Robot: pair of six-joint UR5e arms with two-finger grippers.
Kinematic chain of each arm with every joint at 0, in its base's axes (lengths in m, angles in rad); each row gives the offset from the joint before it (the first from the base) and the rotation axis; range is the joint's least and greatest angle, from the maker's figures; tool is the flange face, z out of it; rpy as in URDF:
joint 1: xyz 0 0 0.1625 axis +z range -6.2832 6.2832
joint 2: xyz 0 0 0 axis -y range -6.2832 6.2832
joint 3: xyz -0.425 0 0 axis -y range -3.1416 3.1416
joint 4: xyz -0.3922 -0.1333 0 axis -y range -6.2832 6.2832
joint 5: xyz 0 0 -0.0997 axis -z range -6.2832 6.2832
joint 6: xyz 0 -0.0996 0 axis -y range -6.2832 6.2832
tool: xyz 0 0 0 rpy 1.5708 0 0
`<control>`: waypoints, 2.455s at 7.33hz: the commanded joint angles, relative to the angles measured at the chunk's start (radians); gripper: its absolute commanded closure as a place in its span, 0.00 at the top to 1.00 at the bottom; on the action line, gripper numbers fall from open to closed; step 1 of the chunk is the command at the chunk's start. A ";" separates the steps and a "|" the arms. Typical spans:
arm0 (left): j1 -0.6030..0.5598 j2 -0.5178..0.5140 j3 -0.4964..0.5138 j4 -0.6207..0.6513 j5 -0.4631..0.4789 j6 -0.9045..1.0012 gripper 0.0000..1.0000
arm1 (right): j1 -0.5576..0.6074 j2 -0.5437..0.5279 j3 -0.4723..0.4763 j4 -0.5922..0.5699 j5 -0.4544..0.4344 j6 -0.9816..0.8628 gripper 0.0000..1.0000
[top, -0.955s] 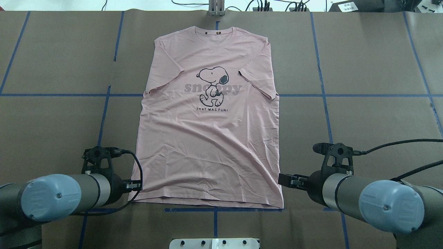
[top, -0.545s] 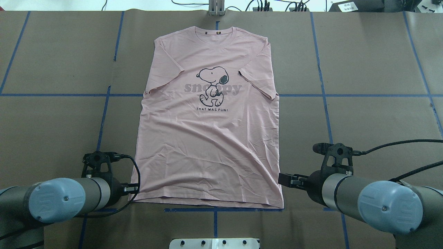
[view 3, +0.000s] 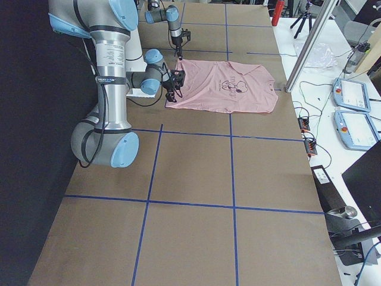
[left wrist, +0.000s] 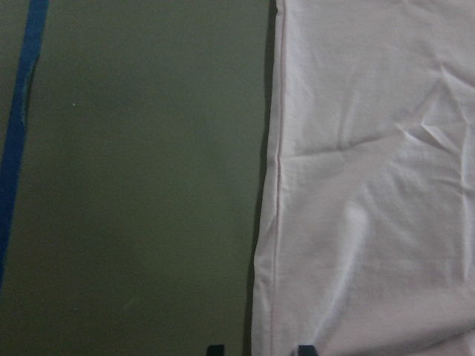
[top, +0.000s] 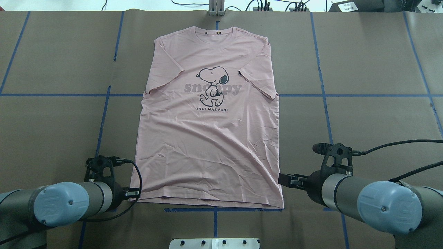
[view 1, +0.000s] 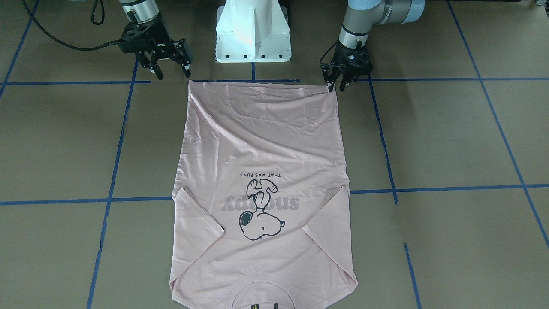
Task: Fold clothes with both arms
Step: 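Grasp the hem corners with both grippers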
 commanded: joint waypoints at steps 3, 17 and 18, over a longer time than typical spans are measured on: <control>0.015 -0.004 0.001 -0.004 -0.002 -0.002 0.41 | 0.000 0.000 0.000 0.000 0.000 0.000 0.89; 0.026 -0.036 -0.001 -0.002 -0.005 0.003 0.00 | -0.183 0.098 -0.140 -0.155 -0.156 0.178 0.48; 0.026 -0.036 -0.001 -0.002 -0.005 0.003 0.00 | -0.193 0.098 -0.150 -0.155 -0.164 0.184 0.47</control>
